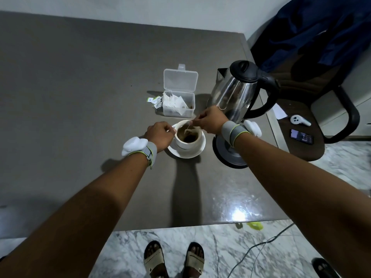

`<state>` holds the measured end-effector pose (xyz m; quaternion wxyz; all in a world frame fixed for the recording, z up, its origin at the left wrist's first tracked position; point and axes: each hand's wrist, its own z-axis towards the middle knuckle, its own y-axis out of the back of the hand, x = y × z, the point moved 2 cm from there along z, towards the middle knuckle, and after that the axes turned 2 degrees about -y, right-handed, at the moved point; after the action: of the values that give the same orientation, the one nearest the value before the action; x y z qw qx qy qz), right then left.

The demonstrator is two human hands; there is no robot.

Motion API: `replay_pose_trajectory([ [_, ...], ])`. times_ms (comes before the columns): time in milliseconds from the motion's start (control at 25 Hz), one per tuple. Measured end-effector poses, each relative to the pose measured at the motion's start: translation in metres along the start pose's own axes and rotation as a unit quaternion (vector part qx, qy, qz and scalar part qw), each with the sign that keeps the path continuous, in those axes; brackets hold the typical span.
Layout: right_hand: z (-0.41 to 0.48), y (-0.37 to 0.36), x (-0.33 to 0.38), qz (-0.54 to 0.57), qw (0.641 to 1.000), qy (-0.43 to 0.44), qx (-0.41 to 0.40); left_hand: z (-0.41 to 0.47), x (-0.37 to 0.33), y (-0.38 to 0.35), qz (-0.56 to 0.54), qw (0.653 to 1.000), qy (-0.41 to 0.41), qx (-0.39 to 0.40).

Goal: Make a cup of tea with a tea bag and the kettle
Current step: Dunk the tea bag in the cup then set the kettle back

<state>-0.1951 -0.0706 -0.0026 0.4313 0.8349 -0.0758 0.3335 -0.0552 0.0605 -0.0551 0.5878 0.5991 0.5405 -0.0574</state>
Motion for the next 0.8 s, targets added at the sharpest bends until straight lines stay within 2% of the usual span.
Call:
replay_pose_trajectory([
  [160,-0.005,0.000,0.006,-0.015,1.000,0.009,0.004,0.000,-0.002,0.002,0.006,1.000,0.003,0.006],
  [400,-0.006,0.015,0.021,-0.013,0.999,0.019,-0.033,-0.001,-0.007,0.003,0.031,0.999,-0.003,0.021],
  [800,-0.006,-0.010,0.010,-0.066,0.997,0.034,-0.022,-0.001,-0.003,0.001,0.015,1.000,0.002,0.009],
])
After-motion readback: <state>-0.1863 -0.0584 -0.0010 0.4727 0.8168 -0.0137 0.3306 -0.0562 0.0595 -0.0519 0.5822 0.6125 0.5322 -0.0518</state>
